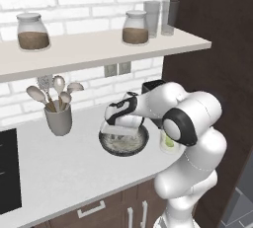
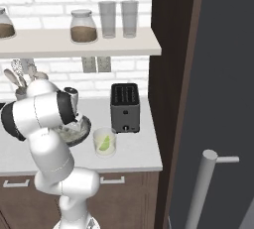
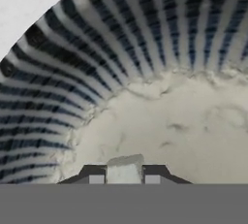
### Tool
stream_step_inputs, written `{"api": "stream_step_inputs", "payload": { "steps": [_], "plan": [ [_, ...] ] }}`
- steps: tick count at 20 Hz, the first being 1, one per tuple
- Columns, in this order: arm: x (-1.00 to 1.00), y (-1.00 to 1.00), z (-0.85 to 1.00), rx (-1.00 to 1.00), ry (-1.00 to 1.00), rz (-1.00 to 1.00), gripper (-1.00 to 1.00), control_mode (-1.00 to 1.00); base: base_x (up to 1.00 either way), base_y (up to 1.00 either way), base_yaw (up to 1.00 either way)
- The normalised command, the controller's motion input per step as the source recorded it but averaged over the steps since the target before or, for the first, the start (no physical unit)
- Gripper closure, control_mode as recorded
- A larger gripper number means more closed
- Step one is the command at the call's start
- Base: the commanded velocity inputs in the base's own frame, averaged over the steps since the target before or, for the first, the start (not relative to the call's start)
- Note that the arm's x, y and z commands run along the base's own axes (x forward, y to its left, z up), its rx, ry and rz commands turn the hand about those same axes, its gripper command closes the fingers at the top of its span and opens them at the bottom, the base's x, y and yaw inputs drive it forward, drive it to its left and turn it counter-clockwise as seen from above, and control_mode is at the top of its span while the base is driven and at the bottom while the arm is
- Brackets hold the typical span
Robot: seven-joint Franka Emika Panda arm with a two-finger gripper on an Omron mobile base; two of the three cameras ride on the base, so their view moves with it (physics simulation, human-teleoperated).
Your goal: Grab a lemon wedge from the fridge and one ice cube from the ice bowl, and put them in the glass of lemonade.
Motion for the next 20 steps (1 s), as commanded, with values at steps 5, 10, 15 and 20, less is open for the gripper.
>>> {"api": "stream_step_inputs", "payload": {
  "steps": [5,10,15,20],
  "plan": [
    [0.0,0.0,-0.04,0.01,0.05,0.0,1.0,-1.0,0.0,0.0,0.0],
    [0.0,-0.03,-0.01,0.0,0.05,0.0,1.0,-1.0,0.0,0.0,0.0],
    [-0.04,-0.07,0.3,0.04,-0.04,0.0,1.0,-1.0,0.0,0.0,0.0],
    [-0.08,0.0,0.43,0.04,-0.08,0.0,1.0,-1.0,0.0,0.0,0.0]
  ]
}}
